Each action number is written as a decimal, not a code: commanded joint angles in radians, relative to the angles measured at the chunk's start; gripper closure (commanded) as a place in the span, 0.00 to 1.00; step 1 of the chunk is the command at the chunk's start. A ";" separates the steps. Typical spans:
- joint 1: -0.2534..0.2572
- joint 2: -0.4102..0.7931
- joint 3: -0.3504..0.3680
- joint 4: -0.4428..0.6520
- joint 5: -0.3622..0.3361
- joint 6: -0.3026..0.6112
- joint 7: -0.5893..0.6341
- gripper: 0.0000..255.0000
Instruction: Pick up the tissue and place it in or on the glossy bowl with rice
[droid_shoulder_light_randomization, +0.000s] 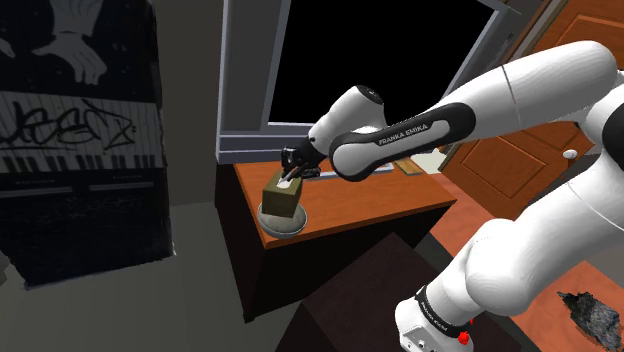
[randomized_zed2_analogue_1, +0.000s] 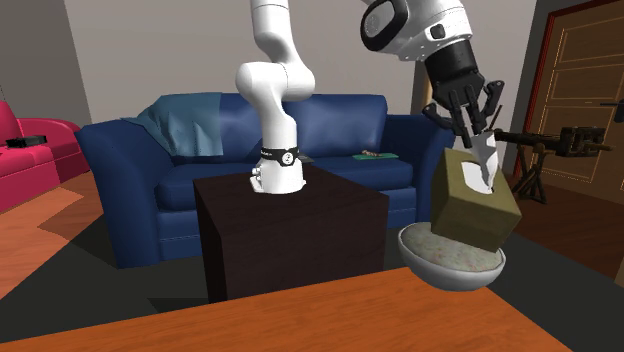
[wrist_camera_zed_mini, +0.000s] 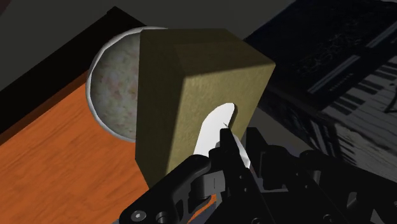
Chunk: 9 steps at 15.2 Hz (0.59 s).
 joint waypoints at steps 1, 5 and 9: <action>0.000 0.022 0.004 -0.008 -0.003 0.031 0.005 1.00; -0.001 0.071 0.006 -0.021 -0.007 0.093 0.006 1.00; -0.002 0.126 0.007 -0.031 -0.015 0.158 0.009 1.00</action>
